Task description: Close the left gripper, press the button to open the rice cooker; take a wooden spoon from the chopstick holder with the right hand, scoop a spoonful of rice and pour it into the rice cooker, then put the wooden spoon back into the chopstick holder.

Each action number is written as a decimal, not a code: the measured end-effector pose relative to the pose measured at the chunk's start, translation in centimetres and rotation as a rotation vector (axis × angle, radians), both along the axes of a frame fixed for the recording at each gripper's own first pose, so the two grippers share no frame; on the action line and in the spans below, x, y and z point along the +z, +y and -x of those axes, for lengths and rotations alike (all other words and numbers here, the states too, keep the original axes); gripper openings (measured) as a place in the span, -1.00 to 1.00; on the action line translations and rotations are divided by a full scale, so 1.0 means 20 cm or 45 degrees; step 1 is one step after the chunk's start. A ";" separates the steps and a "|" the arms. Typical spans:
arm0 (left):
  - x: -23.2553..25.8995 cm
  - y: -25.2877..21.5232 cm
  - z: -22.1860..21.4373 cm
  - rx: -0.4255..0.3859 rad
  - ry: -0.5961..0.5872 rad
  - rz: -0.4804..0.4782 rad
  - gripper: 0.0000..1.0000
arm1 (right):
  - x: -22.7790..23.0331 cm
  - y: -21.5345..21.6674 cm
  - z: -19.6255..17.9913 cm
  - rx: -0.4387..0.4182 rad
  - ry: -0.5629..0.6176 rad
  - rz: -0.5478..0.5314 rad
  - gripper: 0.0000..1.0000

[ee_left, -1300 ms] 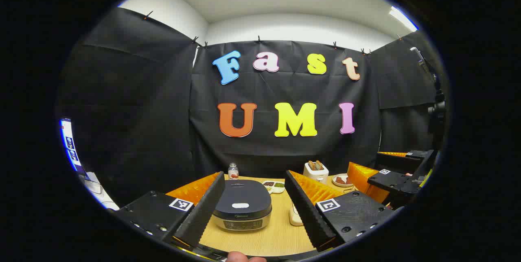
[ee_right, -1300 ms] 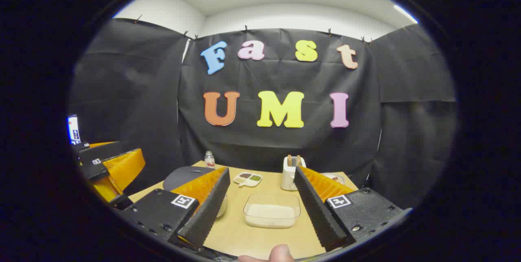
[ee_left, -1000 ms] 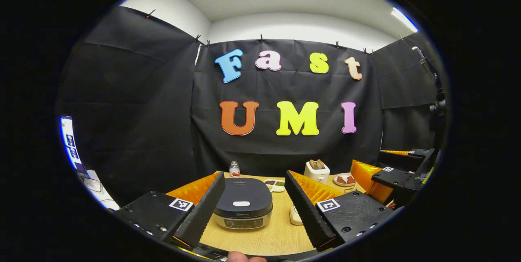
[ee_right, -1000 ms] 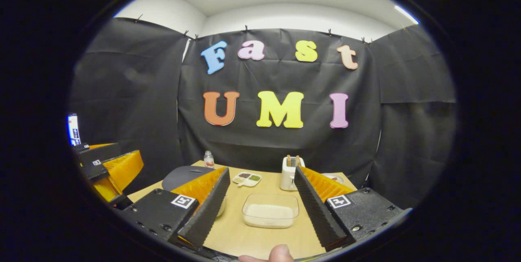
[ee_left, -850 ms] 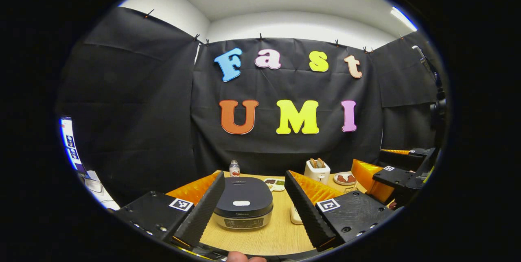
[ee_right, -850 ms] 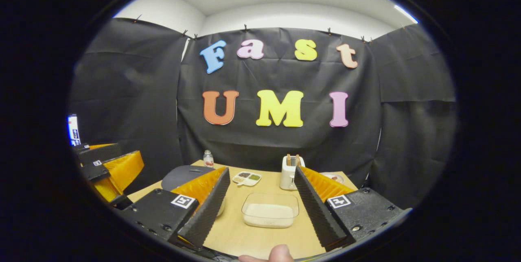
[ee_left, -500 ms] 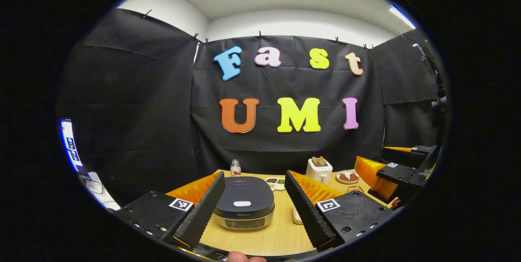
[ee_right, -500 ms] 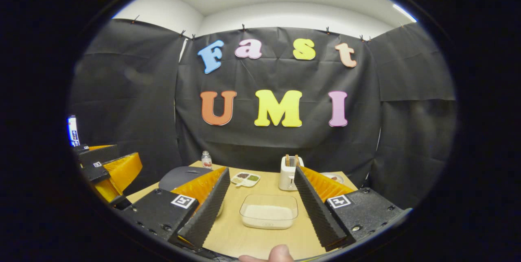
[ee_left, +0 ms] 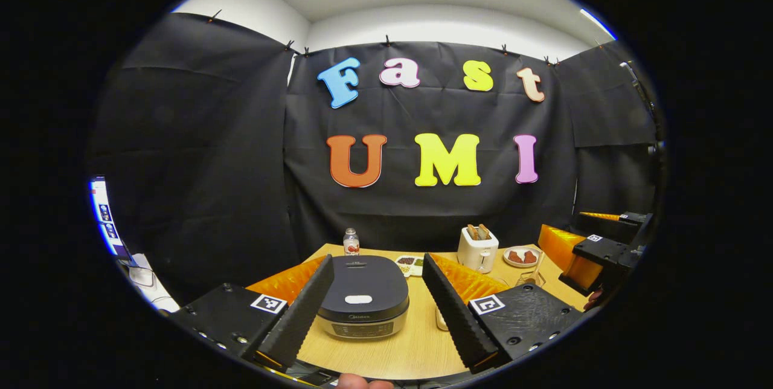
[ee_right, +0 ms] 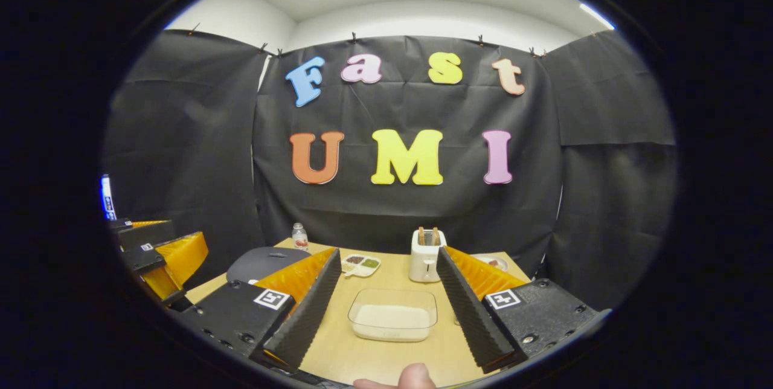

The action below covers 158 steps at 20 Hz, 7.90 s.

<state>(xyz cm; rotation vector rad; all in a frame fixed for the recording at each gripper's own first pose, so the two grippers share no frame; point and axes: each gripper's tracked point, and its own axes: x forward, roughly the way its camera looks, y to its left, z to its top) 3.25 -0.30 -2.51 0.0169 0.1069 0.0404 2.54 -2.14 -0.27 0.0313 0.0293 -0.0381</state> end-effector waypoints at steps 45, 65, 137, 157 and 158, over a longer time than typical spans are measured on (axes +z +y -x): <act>-0.97 0.26 -0.59 0.032 0.980 0.157 -0.99 | -0.36 -0.68 -0.46 -0.145 0.204 -0.141 1.00; -0.03 0.34 -0.94 0.047 0.160 -0.029 0.15 | -0.15 -0.89 -0.24 -0.214 0.100 -0.114 1.00; -0.05 0.46 -0.44 0.118 0.068 0.074 0.89 | -0.84 -0.37 -1.08 -0.085 0.514 -0.105 -0.77; -0.11 0.54 -0.23 0.281 0.208 0.021 0.89 | -1.27 0.11 -1.06 0.193 0.719 -0.453 -0.77; -0.10 0.53 -0.22 0.282 0.204 0.021 0.89 | -1.25 0.11 -1.06 0.203 0.732 -0.537 -0.77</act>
